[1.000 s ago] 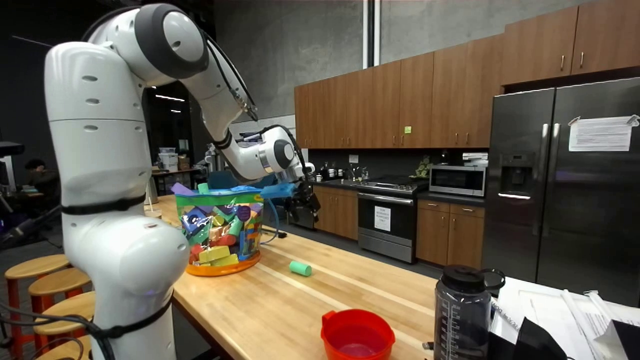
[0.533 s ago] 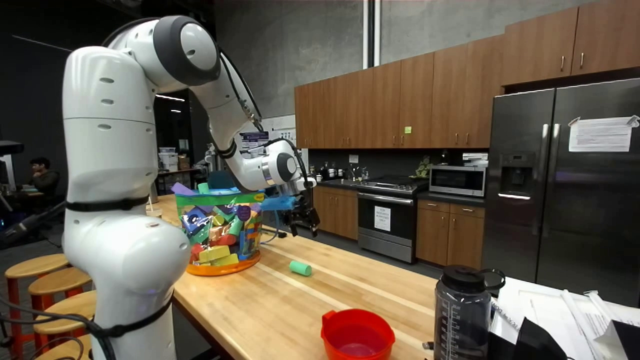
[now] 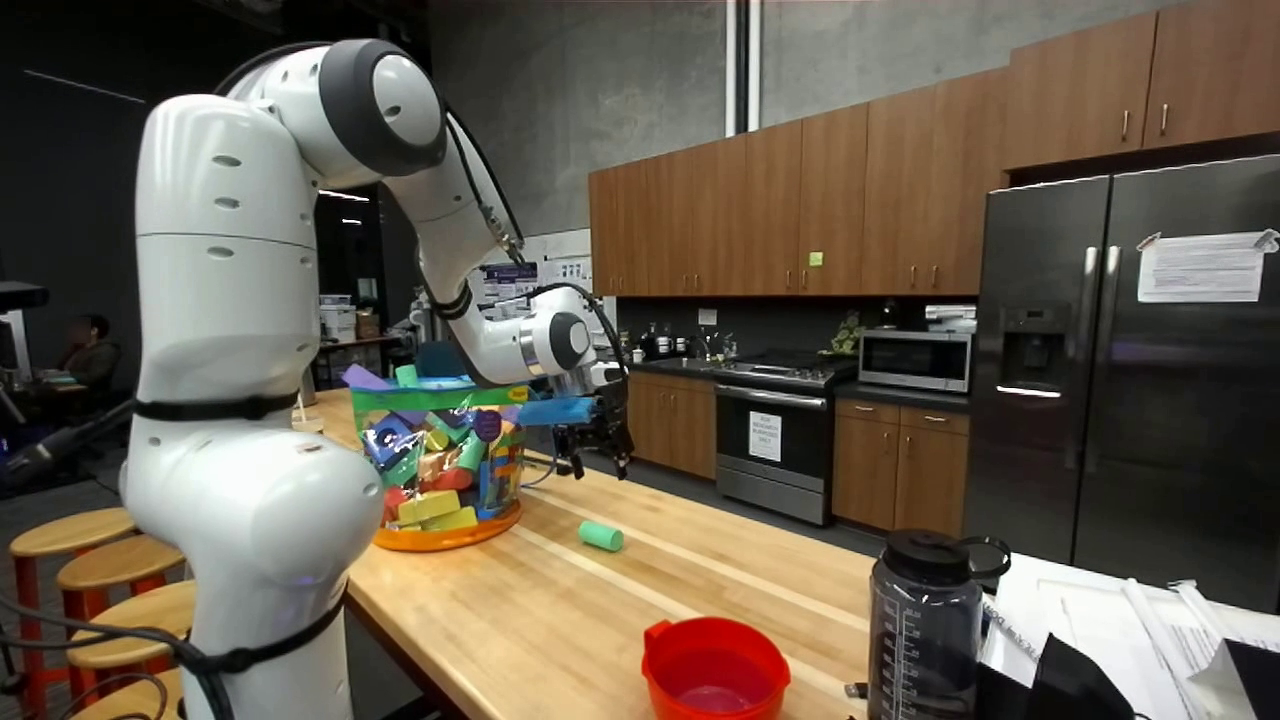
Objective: Put the purple and green block inside the clear bag
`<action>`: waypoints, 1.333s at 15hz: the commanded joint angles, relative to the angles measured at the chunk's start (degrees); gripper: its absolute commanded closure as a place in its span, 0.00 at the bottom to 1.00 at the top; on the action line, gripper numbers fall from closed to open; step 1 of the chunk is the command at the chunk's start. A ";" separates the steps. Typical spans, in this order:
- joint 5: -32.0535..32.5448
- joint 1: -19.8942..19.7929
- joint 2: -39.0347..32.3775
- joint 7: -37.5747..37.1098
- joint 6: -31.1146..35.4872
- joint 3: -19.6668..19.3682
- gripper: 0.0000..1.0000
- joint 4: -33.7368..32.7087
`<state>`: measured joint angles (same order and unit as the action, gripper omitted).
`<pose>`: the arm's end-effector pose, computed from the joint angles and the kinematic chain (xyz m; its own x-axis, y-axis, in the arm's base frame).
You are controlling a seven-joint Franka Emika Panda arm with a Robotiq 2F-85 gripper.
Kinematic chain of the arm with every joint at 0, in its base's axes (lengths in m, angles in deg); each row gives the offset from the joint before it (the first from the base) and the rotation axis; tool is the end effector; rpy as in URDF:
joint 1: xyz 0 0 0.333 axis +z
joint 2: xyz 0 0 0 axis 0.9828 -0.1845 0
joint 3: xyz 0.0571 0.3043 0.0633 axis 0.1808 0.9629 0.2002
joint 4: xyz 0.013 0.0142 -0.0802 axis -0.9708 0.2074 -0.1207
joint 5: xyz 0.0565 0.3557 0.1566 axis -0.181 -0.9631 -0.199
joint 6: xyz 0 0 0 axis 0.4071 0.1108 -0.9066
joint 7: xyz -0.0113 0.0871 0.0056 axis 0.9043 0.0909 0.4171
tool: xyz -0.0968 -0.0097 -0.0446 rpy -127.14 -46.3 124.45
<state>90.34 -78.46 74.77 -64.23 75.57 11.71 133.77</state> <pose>0.5225 0.0543 0.3226 0.9839 0.0511 0.1714 0.0279 -0.9904 0.1353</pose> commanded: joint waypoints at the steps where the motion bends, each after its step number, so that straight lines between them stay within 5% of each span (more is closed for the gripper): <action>1: -4.58 0.43 -2.21 12.12 -1.06 -0.67 0.00 -2.14; 9: -10.21 -0.07 -5.93 29.50 -8.41 -0.34 0.00 -4.60; 16: -8.58 0.76 -8.46 31.02 -13.93 -0.15 0.00 -4.14; 20: -10.11 0.93 -10.51 31.14 -11.83 0.28 0.00 -4.90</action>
<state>81.42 -77.44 65.45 -34.29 63.23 11.82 130.20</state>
